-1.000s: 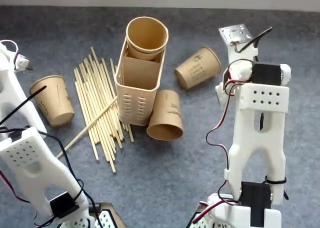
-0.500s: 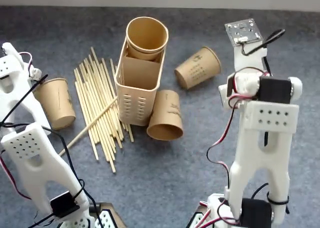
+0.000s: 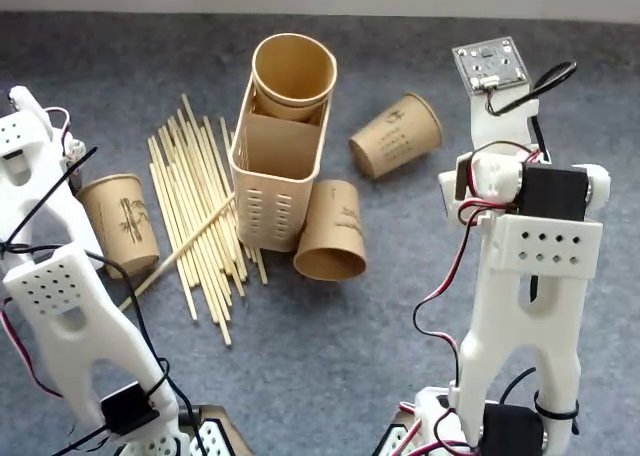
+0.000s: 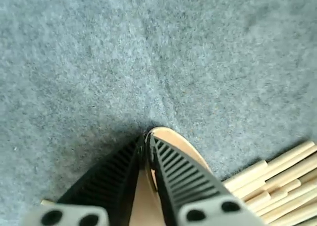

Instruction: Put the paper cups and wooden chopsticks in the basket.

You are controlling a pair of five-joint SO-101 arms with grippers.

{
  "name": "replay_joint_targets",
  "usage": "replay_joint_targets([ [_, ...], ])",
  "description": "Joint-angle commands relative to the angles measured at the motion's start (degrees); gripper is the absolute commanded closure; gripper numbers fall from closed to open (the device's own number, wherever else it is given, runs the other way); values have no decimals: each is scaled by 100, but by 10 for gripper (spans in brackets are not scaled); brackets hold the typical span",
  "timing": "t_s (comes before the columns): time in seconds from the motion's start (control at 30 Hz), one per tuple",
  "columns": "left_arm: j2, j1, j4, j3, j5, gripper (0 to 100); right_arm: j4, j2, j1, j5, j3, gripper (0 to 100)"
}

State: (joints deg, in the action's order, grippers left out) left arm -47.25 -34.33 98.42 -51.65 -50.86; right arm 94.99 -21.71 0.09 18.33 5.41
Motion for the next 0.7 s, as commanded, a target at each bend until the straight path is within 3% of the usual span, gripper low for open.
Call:
replay_joint_targets([
  [0.0,75,127,26,-303,-18,994,22,-163,66,-26,22,841],
  [0.13,84,119,44,-1499,220,994,22,-127,66,-26,13,841],
  [0.3,101,435,9,-4505,1785,994,22,-198,48,-26,-303,841],
  [0.43,1446,1121,-536,-4075,2558,994,-31,-409,31,-18,-910,841],
  [0.57,2703,2053,-1090,-3987,2664,994,-242,-971,31,-44,-2026,842],
  [0.67,3495,3002,-1266,-3776,2673,994,-1095,-1684,31,-53,-3697,842],
])
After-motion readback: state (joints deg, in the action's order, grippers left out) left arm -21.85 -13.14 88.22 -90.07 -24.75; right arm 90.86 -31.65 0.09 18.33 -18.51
